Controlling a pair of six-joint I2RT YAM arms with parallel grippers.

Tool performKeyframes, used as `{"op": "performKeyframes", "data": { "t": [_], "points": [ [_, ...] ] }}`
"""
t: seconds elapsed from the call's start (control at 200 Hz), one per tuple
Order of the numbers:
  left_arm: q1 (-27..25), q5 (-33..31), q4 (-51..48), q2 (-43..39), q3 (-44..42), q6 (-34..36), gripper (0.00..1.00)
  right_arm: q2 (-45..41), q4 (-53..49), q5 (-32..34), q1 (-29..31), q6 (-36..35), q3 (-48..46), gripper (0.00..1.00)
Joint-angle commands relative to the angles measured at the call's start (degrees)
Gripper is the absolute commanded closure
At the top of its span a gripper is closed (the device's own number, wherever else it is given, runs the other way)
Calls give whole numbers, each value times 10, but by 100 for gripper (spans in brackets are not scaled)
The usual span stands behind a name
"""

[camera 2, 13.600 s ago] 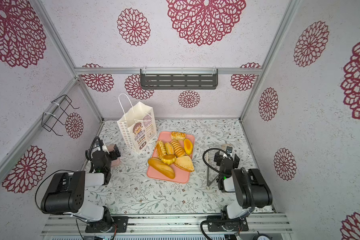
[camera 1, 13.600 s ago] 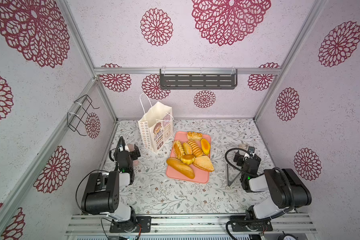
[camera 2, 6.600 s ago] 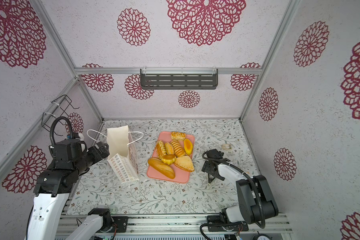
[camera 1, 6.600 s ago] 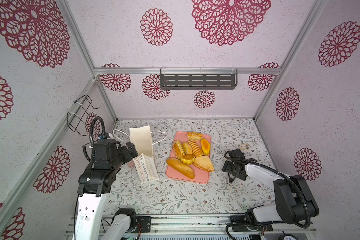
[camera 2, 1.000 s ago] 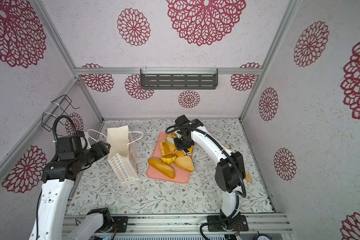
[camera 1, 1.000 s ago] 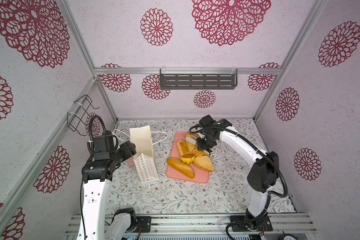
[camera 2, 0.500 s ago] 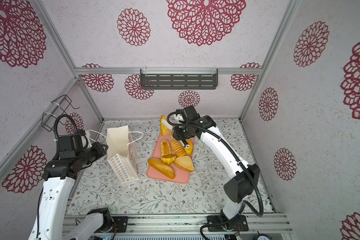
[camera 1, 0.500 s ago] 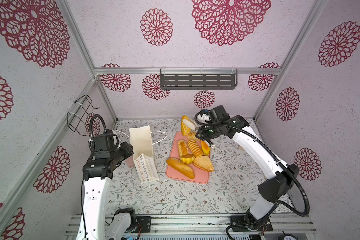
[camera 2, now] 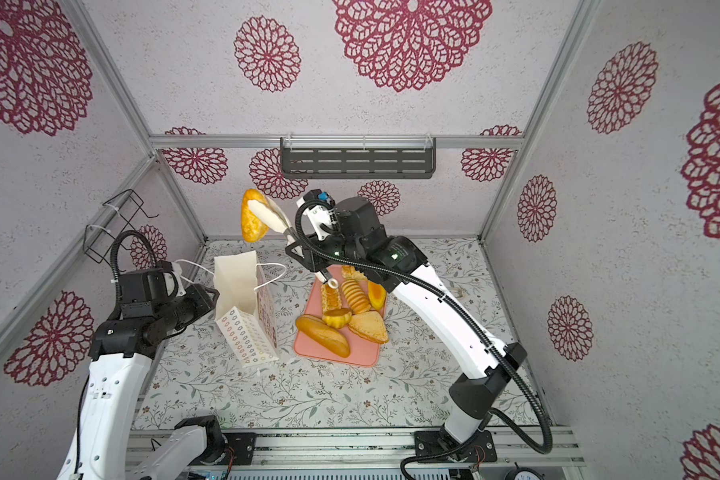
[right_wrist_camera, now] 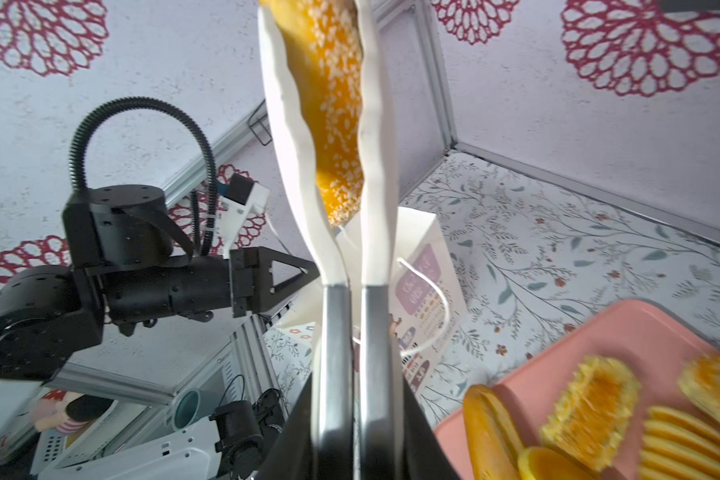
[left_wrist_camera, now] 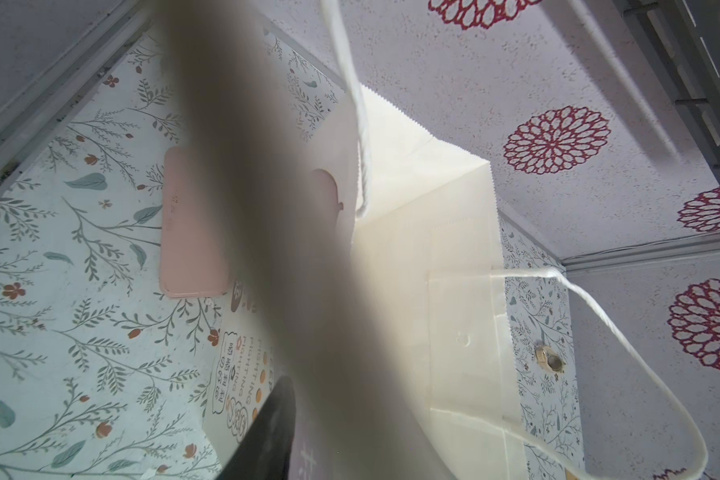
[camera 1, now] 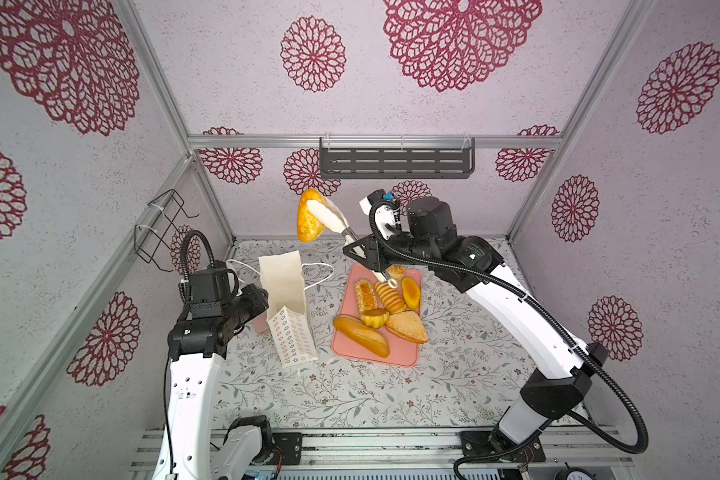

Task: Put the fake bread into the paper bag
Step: 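Lift the bun with the tongs and carry it toward the bag opening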

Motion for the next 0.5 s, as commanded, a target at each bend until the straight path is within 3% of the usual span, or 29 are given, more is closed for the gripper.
{"op": "performKeyframes", "data": {
  "t": [0.0,0.33,0.495],
  "points": [
    [4,-1,15,-4,-12,-3,69,24,28,-2,11,7,32,80],
    [3,10,28,-6,-33,-7,82,78,-22,17,41,-12,48,81],
    [3,13,33,-2,-25,-1,94,95,-57,28,55,-31,65,81]
  ]
}}
